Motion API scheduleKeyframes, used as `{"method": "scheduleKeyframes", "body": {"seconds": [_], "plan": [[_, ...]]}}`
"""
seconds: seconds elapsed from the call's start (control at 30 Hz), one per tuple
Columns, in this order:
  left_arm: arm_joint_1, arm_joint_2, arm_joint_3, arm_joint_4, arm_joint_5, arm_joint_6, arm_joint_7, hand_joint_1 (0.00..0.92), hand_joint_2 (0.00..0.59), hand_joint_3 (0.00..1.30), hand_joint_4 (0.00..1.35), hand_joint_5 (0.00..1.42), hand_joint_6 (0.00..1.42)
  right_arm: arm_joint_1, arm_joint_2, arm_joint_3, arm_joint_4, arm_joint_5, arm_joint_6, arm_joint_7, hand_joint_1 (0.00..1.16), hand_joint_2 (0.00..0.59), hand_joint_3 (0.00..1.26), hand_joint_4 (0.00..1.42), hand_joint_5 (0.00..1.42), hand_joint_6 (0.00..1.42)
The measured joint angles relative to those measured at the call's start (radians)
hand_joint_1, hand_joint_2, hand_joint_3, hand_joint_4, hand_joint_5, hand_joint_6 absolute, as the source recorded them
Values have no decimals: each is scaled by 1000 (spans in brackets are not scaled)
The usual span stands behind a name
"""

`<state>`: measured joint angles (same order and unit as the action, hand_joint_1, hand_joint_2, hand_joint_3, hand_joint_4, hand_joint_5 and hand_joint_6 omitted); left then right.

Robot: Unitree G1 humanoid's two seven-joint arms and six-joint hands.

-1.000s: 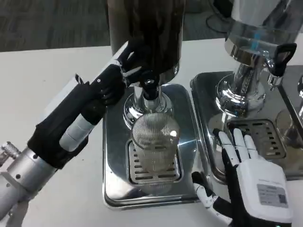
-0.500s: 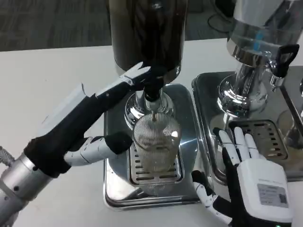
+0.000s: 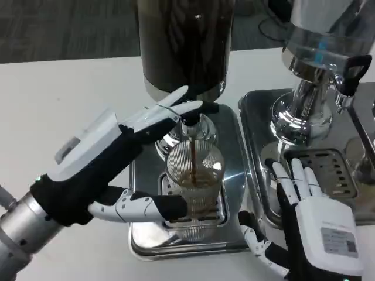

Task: Grasp the cup under the faucet to collect the drink, then remove the cup.

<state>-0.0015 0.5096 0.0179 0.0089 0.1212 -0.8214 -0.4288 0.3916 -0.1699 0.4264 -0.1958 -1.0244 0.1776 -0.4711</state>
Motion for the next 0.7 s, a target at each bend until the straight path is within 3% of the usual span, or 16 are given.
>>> {"method": "scheduleKeyframes", "body": {"seconds": [0.17, 0.23, 0.27, 0.37, 0.7], "plan": [[3, 16, -14, -3, 21, -3, 36, 0, 109, 192, 16, 217, 124, -26, -32, -23, -21, 160, -83, 126, 435, 243, 0, 0, 0, 232], [2, 18, -23, -4, 30, -4, 49, 0, 109, 193, 16, 217, 123, -46, -33, -36, -26, 235, -93, 195, 463, 241, 0, 0, 0, 207], [2, 20, -29, -4, 35, -4, 59, 0, 110, 193, 16, 217, 123, -55, -24, -60, -30, 308, -96, 242, 469, 241, 0, 0, 0, 202], [2, 24, -33, -4, 40, -4, 69, 0, 110, 190, 16, 216, 122, -80, -17, -91, -34, 378, -97, 286, 503, 246, 0, 0, 0, 178], [5, 33, -41, -3, 45, -3, 93, 0, 114, 197, 16, 227, 108, -159, -21, -114, -13, 468, -88, 417, 558, 206, 0, 0, 0, 72]]}}
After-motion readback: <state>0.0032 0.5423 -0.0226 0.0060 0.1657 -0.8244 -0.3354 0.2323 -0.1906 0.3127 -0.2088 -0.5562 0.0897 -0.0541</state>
